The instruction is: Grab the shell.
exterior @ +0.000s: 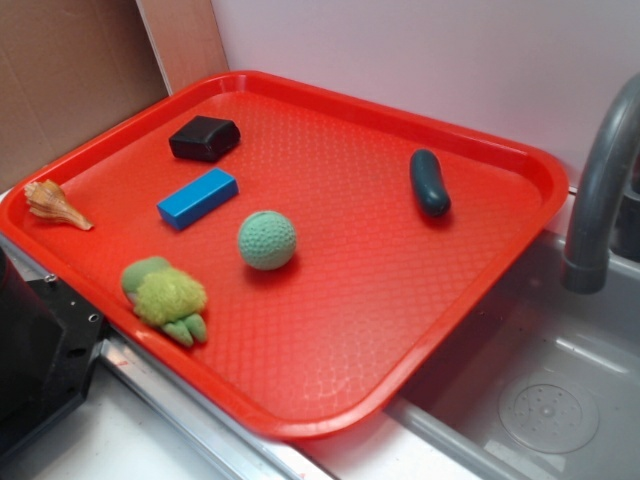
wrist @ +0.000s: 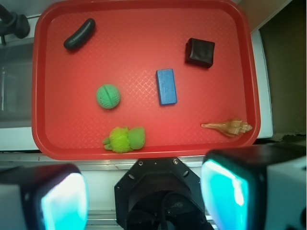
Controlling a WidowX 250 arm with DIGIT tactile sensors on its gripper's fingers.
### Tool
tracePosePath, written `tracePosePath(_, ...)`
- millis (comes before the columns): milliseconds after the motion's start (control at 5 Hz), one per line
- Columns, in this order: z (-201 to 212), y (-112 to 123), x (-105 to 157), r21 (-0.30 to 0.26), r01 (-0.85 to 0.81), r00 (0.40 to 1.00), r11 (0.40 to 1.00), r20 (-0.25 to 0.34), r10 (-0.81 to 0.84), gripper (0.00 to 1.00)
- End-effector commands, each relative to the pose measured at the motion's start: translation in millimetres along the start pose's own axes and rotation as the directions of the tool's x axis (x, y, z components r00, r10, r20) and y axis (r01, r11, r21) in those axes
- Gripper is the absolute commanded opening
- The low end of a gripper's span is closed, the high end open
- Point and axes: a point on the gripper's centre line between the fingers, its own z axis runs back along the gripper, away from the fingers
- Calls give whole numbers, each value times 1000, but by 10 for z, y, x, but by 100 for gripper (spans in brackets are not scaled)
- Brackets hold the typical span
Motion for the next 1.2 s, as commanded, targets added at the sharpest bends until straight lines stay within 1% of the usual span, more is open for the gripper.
tracePosePath(0, 0, 0, 0, 0, 0, 1000, 1000, 0, 0, 100)
tracePosePath(200, -273, 332, 175, 103, -238, 971, 966, -6, 240, 100)
tracePosePath(400, -604, 523, 237, 149, -468, 883, 871, 48, 466, 100)
tracePosePath(600, -720, 756, 12, 184, -670, 742, 719, 128, 659, 100)
tracePosePath(800, -757, 956, -336, 103, -838, 545, 535, 140, 827, 100)
tracePosePath(1000, -757, 956, -336, 103, -838, 545, 535, 140, 827, 100)
